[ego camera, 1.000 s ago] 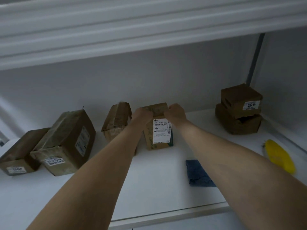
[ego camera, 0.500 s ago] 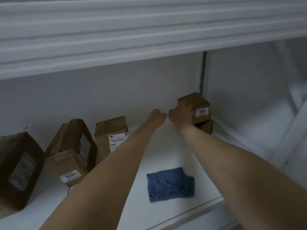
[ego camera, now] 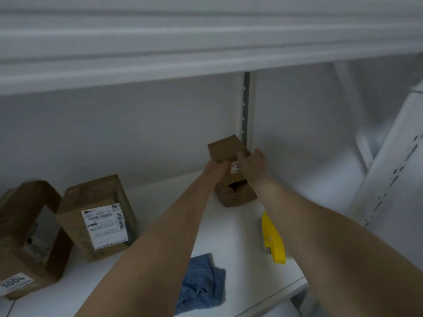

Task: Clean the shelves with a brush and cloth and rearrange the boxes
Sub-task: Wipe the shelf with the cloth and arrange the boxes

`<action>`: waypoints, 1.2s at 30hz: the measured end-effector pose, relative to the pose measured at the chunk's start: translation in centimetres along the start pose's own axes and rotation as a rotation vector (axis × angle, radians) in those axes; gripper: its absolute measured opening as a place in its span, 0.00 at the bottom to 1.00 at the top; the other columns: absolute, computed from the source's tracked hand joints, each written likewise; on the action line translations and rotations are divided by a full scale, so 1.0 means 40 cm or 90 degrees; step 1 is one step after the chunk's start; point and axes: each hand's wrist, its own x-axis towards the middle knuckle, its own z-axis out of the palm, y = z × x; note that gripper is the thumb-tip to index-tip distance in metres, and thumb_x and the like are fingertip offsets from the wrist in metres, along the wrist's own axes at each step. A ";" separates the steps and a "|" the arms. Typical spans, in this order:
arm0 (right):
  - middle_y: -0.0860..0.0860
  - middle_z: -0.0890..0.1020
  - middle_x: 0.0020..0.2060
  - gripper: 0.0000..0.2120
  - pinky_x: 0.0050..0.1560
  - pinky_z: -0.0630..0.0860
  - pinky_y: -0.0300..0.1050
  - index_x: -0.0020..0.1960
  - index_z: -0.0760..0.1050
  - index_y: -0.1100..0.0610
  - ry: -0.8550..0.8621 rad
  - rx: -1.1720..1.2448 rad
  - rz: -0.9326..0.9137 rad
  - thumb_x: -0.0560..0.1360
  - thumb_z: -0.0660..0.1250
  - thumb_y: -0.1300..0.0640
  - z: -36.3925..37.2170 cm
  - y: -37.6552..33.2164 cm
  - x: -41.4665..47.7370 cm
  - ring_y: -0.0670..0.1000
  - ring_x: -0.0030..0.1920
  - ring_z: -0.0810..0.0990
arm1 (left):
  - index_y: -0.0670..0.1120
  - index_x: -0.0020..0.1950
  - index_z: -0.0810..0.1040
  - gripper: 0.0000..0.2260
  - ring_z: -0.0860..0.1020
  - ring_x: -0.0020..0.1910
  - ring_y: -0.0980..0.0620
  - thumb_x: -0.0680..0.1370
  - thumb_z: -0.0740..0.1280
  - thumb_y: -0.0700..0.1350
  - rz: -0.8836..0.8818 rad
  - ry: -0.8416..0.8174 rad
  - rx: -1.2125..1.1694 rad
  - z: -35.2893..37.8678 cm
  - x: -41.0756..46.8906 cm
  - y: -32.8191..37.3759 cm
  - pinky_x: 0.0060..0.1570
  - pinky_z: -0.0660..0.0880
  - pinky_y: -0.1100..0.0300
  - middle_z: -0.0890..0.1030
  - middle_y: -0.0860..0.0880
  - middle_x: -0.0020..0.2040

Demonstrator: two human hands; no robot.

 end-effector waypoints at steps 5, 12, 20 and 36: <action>0.58 0.78 0.57 0.19 0.57 0.76 0.53 0.63 0.71 0.63 -0.024 0.084 -0.023 0.77 0.62 0.52 0.007 0.004 0.019 0.58 0.57 0.77 | 0.38 0.60 0.75 0.16 0.79 0.51 0.46 0.76 0.67 0.46 -0.017 0.019 -0.053 0.013 0.017 0.008 0.50 0.77 0.55 0.80 0.40 0.57; 0.58 0.78 0.54 0.18 0.54 0.77 0.52 0.58 0.69 0.64 -0.031 0.136 -0.041 0.79 0.62 0.50 0.091 -0.048 -0.029 0.57 0.53 0.79 | 0.35 0.61 0.73 0.20 0.80 0.52 0.41 0.77 0.61 0.49 0.031 0.258 0.076 -0.113 0.001 0.010 0.47 0.78 0.51 0.80 0.38 0.55; 0.58 0.80 0.44 0.09 0.40 0.77 0.48 0.38 0.71 0.60 -0.246 0.041 0.011 0.75 0.63 0.57 0.216 0.009 -0.129 0.57 0.44 0.80 | 0.37 0.54 0.76 0.10 0.81 0.52 0.40 0.77 0.62 0.40 -0.093 0.231 0.155 -0.253 -0.061 -0.143 0.53 0.78 0.44 0.81 0.38 0.52; 0.54 0.75 0.33 0.11 0.31 0.70 0.42 0.34 0.69 0.59 -0.312 -0.117 0.054 0.76 0.61 0.60 0.271 0.063 -0.197 0.50 0.32 0.74 | 0.40 0.41 0.74 0.08 0.79 0.41 0.44 0.77 0.60 0.42 -0.138 0.166 0.295 -0.253 -0.098 -0.241 0.51 0.78 0.50 0.78 0.43 0.41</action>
